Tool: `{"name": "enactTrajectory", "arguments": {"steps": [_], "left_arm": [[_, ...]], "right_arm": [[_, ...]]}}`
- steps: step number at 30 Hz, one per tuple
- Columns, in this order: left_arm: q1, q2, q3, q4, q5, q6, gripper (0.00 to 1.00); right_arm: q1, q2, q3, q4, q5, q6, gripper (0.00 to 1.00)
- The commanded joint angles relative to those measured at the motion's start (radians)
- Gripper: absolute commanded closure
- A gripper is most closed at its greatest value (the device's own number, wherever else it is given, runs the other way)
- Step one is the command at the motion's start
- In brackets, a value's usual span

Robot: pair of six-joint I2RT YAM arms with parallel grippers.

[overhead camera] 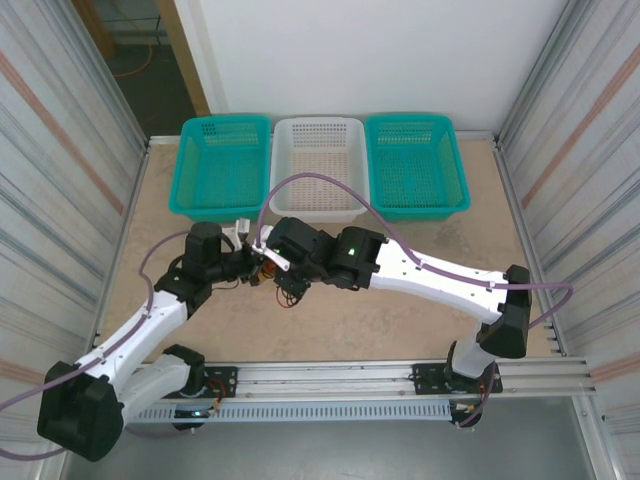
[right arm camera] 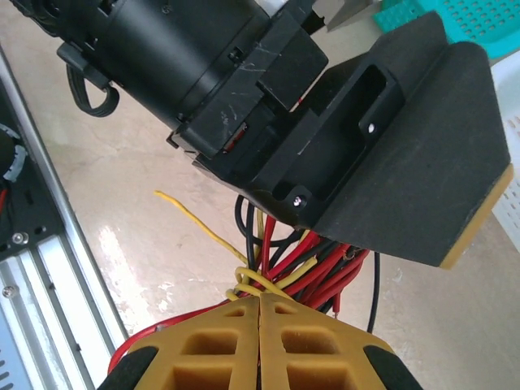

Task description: Untangle the cables

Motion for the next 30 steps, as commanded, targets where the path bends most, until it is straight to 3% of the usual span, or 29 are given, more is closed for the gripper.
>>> {"name": "enactTrajectory", "arguments": {"steps": [1, 11, 17, 19, 21, 24, 28, 30], "left_arm": [[-0.010, 0.023, -0.008, 0.053, 0.045, -0.022, 0.15], [-0.014, 0.070, -0.008, 0.139, 0.073, -0.041, 0.53], [-0.010, 0.073, -0.002, 0.167, 0.069, -0.038, 0.90], [-0.001, 0.061, 0.006, 0.148, 0.048, -0.032, 1.00], [0.020, 0.025, 0.022, 0.086, 0.004, -0.021, 1.00], [0.041, -0.081, 0.060, -0.064, -0.149, 0.046, 1.00], [0.041, -0.194, 0.129, -0.266, -0.386, 0.146, 1.00], [0.041, -0.207, 0.163, -0.312, -0.446, 0.175, 1.00]], "right_arm": [[0.007, -0.003, 0.038, 0.018, 0.008, -0.028, 1.00], [0.008, -0.007, 0.034, 0.022, 0.029, -0.028, 1.00], [0.004, -0.026, 0.011, 0.054, 0.074, 0.008, 1.00], [0.005, -0.037, 0.006, 0.062, 0.125, 0.040, 0.70], [0.014, -0.063, -0.023, 0.095, 0.207, 0.086, 0.29], [0.034, -0.126, -0.083, 0.160, 0.334, 0.182, 0.17], [0.042, -0.215, -0.169, 0.227, 0.452, 0.340, 0.19], [0.040, -0.245, -0.188, 0.222, 0.445, 0.446, 0.41]]}}
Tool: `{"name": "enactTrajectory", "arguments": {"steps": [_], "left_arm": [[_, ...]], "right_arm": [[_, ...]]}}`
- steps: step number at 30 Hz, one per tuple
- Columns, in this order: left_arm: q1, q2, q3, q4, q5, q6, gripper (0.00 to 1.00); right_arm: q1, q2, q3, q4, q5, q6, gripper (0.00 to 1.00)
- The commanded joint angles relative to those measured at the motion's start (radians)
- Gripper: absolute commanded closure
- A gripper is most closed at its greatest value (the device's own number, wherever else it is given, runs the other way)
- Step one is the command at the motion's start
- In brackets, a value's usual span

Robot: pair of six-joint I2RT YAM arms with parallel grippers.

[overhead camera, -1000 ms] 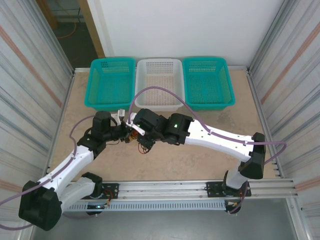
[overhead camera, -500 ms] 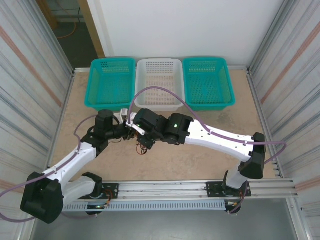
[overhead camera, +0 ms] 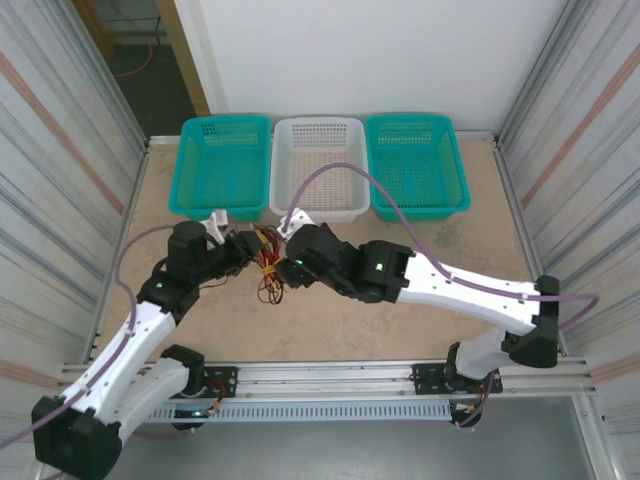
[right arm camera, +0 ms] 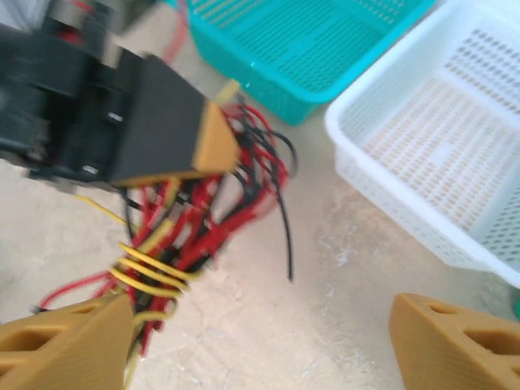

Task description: Untangle the cables

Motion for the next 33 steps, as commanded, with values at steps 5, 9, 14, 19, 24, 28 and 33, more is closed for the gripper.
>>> {"name": "enactTrajectory", "arguments": {"steps": [5, 9, 14, 19, 24, 28, 33], "left_arm": [[-0.007, -0.016, 0.134, -0.176, -0.253, 0.135, 1.00], [-0.017, -0.010, 0.149, -0.156, -0.267, 0.156, 1.00], [-0.020, -0.002, 0.165, -0.142, -0.252, 0.163, 1.00], [-0.023, -0.009, 0.172, -0.132, -0.235, 0.166, 1.00], [-0.024, -0.011, 0.178, -0.129, -0.215, 0.167, 1.00], [-0.023, -0.011, 0.178, -0.124, -0.212, 0.162, 1.00], [-0.023, -0.004, 0.174, -0.121, -0.201, 0.172, 1.00]], "right_arm": [[-0.042, -0.098, -0.084, 0.161, -0.240, 0.307, 0.25], [-0.051, -0.122, -0.127, 0.268, -0.362, 0.344, 0.07], [-0.063, -0.066, -0.077, 0.248, -0.420, 0.359, 0.11], [-0.079, -0.003, -0.046, 0.189, -0.419, 0.380, 0.26], [-0.089, 0.022, -0.046, 0.182, -0.420, 0.387, 0.44], [-0.101, 0.032, -0.045, 0.185, -0.436, 0.388, 0.61], [-0.110, 0.016, -0.060, 0.189, -0.433, 0.388, 0.77]]}}
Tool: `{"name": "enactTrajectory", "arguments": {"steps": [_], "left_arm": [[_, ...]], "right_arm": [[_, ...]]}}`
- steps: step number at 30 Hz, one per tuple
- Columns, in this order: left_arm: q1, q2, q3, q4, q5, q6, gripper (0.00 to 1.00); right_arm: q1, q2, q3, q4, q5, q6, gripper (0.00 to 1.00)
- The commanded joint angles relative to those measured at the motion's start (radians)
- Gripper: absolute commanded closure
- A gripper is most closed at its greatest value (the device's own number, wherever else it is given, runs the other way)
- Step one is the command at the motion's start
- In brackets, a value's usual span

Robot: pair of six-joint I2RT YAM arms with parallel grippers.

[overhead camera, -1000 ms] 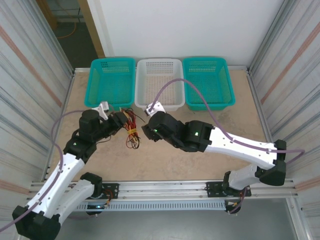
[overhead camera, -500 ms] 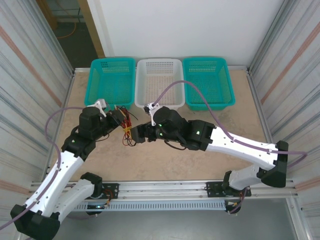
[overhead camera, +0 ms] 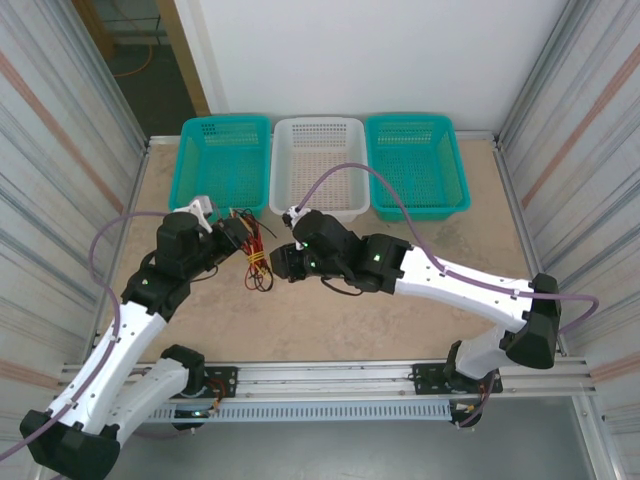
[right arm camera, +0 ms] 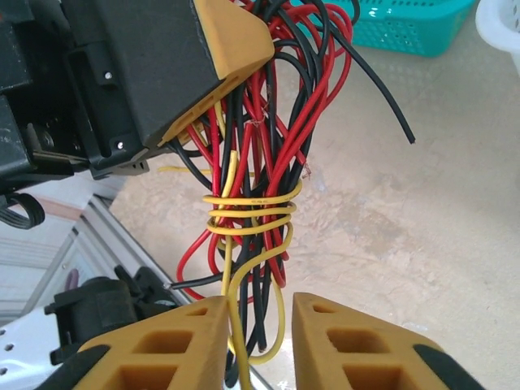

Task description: Untangle the cables

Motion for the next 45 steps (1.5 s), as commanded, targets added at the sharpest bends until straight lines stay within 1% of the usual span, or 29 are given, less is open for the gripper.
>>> {"name": "enactTrajectory", "arguments": {"steps": [1, 3, 4, 7, 9, 10, 12, 13, 16, 20, 22, 25, 27, 30, 34, 36, 39, 42, 45], "left_arm": [[-0.006, -0.005, 0.026, 0.047, 0.026, 0.024, 1.00], [-0.006, 0.001, 0.012, 0.060, 0.034, 0.021, 1.00], [-0.003, 0.004, 0.003, 0.069, 0.043, 0.017, 1.00], [0.013, 0.002, -0.024, 0.130, 0.116, -0.009, 1.00], [0.045, -0.005, -0.053, 0.214, 0.202, -0.053, 1.00], [0.066, -0.009, -0.079, 0.287, 0.251, -0.106, 1.00], [0.107, -0.011, -0.125, 0.456, 0.347, -0.226, 1.00], [0.124, -0.010, -0.143, 0.542, 0.376, -0.291, 1.00], [0.135, -0.016, -0.161, 0.720, 0.397, -0.424, 1.00], [0.123, -0.038, -0.141, 0.823, 0.349, -0.514, 1.00], [0.101, -0.054, -0.153, 0.899, 0.274, -0.564, 1.00], [0.066, -0.061, -0.159, 0.982, 0.164, -0.597, 1.00], [0.039, -0.052, -0.156, 1.023, 0.096, -0.603, 1.00], [0.004, -0.035, -0.159, 1.082, -0.002, -0.577, 1.00], [-0.033, -0.021, -0.184, 1.105, -0.145, -0.514, 1.00], [-0.034, 0.007, -0.203, 1.164, -0.184, -0.484, 1.00], [-0.033, 0.060, -0.206, 1.199, -0.210, -0.436, 1.00], [-0.035, 0.117, -0.233, 1.277, -0.262, -0.420, 1.00], [-0.036, 0.146, -0.245, 1.301, -0.313, -0.380, 1.00]], "right_arm": [[-0.010, -0.015, 0.011, -0.001, -0.004, 0.007, 0.81], [-0.014, -0.020, 0.011, -0.011, 0.004, 0.003, 0.93], [-0.018, -0.027, 0.010, -0.021, 0.012, 0.000, 1.00], [-0.048, -0.062, -0.013, -0.036, 0.017, -0.005, 1.00], [-0.089, -0.088, -0.041, -0.013, -0.037, -0.005, 1.00], [-0.111, -0.099, -0.048, 0.000, -0.066, -0.004, 1.00], [-0.147, -0.111, -0.050, 0.003, -0.076, -0.018, 1.00], [-0.170, -0.117, -0.055, 0.006, -0.081, -0.022, 1.00], [-0.253, -0.142, -0.109, 0.074, -0.134, -0.015, 1.00], [-0.350, -0.154, -0.217, 0.237, -0.215, 0.035, 1.00], [-0.367, -0.143, -0.276, 0.349, -0.251, 0.070, 1.00], [-0.356, -0.110, -0.362, 0.549, -0.304, 0.135, 1.00], [-0.334, -0.078, -0.400, 0.652, -0.313, 0.171, 1.00], [-0.278, -0.026, -0.423, 0.738, -0.293, 0.193, 1.00], [-0.185, -0.020, -0.491, 0.878, -0.223, 0.210, 1.00], [-0.145, -0.041, -0.539, 0.935, -0.170, 0.226, 1.00], [-0.074, -0.085, -0.604, 1.005, -0.081, 0.225, 1.00], [0.008, -0.140, -0.638, 1.022, 0.019, 0.184, 1.00], [0.074, -0.184, -0.645, 1.001, 0.106, 0.149, 1.00]]}}
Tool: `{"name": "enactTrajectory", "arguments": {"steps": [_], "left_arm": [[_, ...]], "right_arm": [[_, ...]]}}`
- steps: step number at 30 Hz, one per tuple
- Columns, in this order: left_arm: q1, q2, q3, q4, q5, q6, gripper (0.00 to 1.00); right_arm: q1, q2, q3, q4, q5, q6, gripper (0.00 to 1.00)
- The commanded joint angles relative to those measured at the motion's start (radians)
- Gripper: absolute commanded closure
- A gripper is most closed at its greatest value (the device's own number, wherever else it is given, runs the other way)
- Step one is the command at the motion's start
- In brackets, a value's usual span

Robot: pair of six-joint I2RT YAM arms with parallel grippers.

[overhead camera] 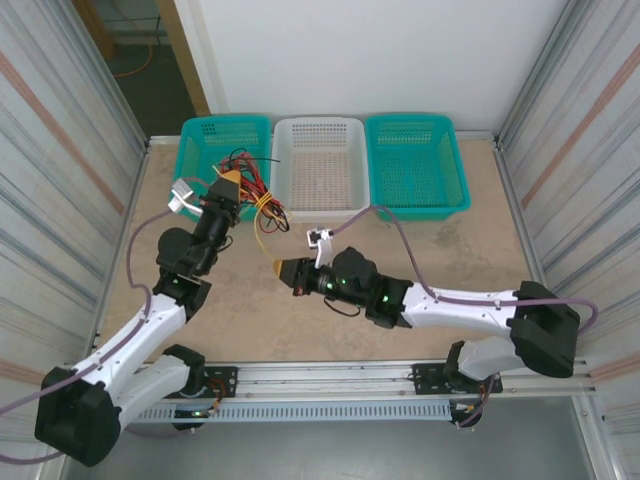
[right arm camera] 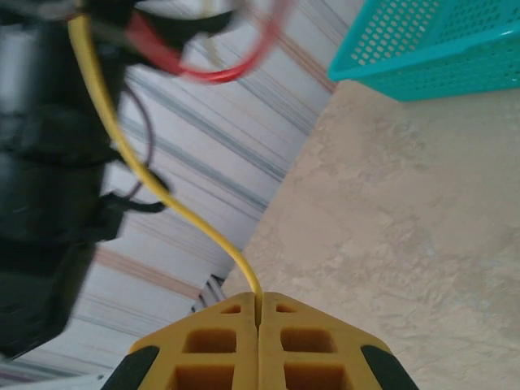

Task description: Untangle the cables

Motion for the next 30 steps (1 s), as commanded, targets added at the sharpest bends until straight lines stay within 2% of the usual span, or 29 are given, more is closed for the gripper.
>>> {"name": "enactTrajectory", "arguments": {"steps": [1, 8, 17, 22, 26, 30], "left_arm": [[0.002, 0.009, 0.006, 0.168, -0.118, 0.084, 1.00], [-0.003, 0.034, -0.036, 0.175, -0.068, 0.190, 1.00], [-0.024, -0.033, -0.156, 0.116, 0.016, 0.282, 1.00], [-0.024, -0.098, -0.197, 0.093, 0.078, 0.242, 1.00], [-0.030, -0.161, -0.193, 0.077, 0.134, 0.202, 1.00], [-0.039, -0.220, -0.157, 0.052, 0.150, 0.172, 1.00]], "right_arm": [[0.072, -0.068, -0.004, 0.007, 0.136, -0.065, 1.00], [0.183, -0.135, 0.204, -0.302, 0.299, -0.237, 1.00], [0.146, -0.172, 0.454, -0.606, 0.365, -0.352, 1.00], [0.009, -0.189, 0.560, -0.771, 0.329, -0.339, 1.00], [-0.165, -0.189, 0.594, -0.860, 0.192, -0.288, 1.00], [-0.285, -0.192, 0.564, -0.869, 0.106, -0.260, 1.00]]}}
